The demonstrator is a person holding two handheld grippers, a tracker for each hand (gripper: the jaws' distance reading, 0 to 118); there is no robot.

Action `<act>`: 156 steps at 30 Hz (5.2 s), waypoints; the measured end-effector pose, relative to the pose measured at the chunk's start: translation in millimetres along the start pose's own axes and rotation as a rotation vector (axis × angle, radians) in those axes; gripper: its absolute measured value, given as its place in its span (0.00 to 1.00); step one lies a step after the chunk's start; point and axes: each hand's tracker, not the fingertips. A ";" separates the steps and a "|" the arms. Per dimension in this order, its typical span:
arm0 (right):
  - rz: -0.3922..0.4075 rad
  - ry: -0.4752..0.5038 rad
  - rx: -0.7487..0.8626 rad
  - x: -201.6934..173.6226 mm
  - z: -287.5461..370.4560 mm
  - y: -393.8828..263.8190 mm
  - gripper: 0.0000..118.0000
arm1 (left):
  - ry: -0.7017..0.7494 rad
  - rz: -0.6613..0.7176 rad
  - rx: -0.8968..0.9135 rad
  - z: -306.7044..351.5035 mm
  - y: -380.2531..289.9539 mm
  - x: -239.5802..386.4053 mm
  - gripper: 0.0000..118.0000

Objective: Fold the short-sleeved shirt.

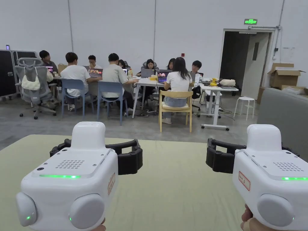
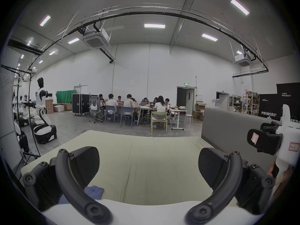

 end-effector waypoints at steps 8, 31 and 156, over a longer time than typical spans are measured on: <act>0.002 0.004 0.008 0.0 0.9 2.1 1.00 | -0.002 -0.009 -0.004 -2.3 0.4 0.6 1.00; 0.000 0.013 -0.004 -0.4 -2.3 -0.8 1.00 | 0.032 -0.055 0.007 -3.9 -0.3 5.7 1.00; 0.234 0.772 -0.551 -299.0 -60.2 -172.7 0.02 | 0.283 0.045 -1.130 -166.4 -371.7 -294.1 1.00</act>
